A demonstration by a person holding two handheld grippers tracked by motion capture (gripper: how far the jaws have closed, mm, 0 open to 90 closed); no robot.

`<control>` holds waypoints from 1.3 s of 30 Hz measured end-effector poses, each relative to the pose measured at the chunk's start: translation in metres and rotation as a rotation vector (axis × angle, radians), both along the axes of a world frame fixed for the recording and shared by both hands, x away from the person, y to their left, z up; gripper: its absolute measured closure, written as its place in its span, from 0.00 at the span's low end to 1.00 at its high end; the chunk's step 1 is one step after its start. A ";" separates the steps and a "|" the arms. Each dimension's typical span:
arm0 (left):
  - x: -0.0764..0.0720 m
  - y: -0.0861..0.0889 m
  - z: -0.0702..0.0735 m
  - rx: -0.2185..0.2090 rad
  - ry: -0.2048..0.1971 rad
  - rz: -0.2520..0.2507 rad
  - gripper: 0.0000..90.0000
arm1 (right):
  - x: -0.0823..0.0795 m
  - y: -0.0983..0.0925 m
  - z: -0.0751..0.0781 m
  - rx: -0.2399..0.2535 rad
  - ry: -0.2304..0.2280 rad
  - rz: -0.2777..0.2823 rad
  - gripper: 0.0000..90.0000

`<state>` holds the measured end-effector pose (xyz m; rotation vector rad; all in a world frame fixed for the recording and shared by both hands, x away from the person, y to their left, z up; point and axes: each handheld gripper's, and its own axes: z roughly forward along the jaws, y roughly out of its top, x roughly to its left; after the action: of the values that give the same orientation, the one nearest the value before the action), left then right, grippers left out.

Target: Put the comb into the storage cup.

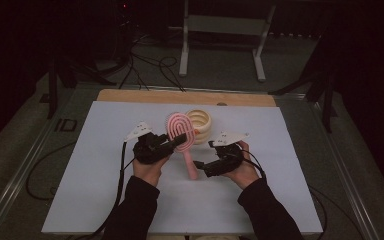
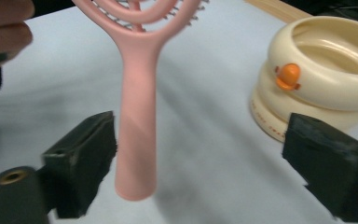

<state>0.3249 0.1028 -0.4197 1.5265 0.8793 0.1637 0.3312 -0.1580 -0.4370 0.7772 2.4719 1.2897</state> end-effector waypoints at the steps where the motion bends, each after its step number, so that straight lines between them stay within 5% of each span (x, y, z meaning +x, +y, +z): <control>1: 0.000 0.000 0.000 0.000 0.000 0.000 0.73 | 0.000 0.000 0.000 0.000 0.000 0.000 0.10; 7: 0.003 0.003 0.004 0.008 -0.005 0.007 0.73 | -0.003 -0.004 -0.001 -0.023 -0.007 -0.070 0.08; 16: 0.010 0.009 0.010 0.018 -0.002 0.024 0.73 | -0.018 -0.023 -0.012 0.012 -0.036 -0.169 0.09; 23: 0.015 0.012 0.016 0.035 -0.014 0.036 0.73 | -0.024 -0.036 -0.019 0.036 -0.026 -0.187 0.09; 32: 0.020 0.016 0.022 0.033 -0.018 0.050 0.73 | -0.034 -0.051 -0.018 0.089 -0.087 -0.231 0.09; 39: 0.026 0.018 0.030 0.047 -0.027 0.057 0.73 | -0.045 -0.068 -0.031 0.108 -0.124 -0.277 0.09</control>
<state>0.3513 0.1210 -0.3894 1.5407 0.9031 0.2475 0.2867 -0.2261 -0.4684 0.9930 2.1248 1.3314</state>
